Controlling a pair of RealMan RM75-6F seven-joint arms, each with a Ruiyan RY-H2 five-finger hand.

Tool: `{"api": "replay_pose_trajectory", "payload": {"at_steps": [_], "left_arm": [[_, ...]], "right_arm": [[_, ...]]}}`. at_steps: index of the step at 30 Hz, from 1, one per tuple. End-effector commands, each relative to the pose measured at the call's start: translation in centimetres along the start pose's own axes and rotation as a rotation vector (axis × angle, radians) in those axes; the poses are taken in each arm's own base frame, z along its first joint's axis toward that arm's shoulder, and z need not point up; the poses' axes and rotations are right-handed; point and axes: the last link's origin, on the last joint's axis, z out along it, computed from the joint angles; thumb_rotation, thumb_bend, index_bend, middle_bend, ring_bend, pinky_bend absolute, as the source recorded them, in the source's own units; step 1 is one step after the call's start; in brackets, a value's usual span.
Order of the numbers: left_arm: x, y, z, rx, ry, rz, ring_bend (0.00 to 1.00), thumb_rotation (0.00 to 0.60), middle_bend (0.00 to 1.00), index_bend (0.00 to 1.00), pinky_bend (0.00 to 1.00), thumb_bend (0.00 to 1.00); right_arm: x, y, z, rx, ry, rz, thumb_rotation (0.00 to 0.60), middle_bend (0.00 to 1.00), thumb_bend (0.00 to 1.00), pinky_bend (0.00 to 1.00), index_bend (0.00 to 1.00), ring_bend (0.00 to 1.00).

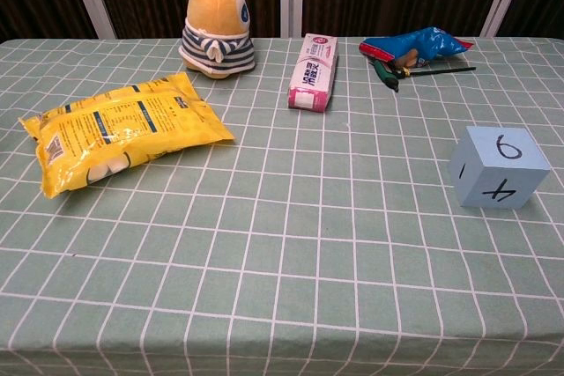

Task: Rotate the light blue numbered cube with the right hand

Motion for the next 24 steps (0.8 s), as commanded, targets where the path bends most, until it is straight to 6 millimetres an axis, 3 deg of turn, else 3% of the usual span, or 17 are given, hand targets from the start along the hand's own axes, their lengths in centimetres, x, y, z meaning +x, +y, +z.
{"api": "replay_pose_trajectory", "payload": {"at_steps": [1, 19, 20, 22, 23, 24], "left_arm": [[0.0, 0.0, 0.0, 0.001, -0.002, -0.001, 0.00, 0.600, 0.00, 0.07, 0.03, 0.00], [-0.4, 0.2, 0.1, -0.002, -0.024, -0.003, 0.00, 0.600, 0.00, 0.07, 0.03, 0.00], [-0.4, 0.2, 0.0, -0.002, -0.024, -0.003, 0.00, 0.600, 0.00, 0.07, 0.03, 0.00], [-0.6, 0.2, 0.0, -0.001, -0.025, -0.009, 0.00, 0.600, 0.00, 0.07, 0.03, 0.00], [-0.7, 0.3, 0.0, 0.000, -0.025, -0.012, 0.00, 0.600, 0.00, 0.07, 0.03, 0.00], [-0.8, 0.3, 0.0, -0.001, -0.027, -0.014, 0.00, 0.600, 0.00, 0.07, 0.03, 0.00]], "right_arm": [[0.0, 0.1, 0.0, -0.001, 0.000, 0.000, 0.600, 0.00, 0.00, 0.00, 0.00, 0.00], [0.9, -0.5, 0.1, 0.029, -0.042, -0.006, 0.600, 0.00, 0.03, 0.00, 0.00, 0.00], [0.8, -0.4, 0.1, 0.030, -0.052, -0.017, 0.600, 0.00, 0.08, 0.00, 0.00, 0.00], [0.7, -0.3, 0.1, 0.027, -0.086, -0.050, 0.600, 0.00, 0.29, 0.00, 0.00, 0.00], [0.7, -0.3, 0.0, 0.027, -0.102, -0.057, 0.600, 0.00, 0.49, 0.00, 0.00, 0.00], [0.7, -0.3, 0.0, 0.029, -0.118, -0.068, 0.600, 0.01, 0.61, 0.00, 0.00, 0.00]]}}
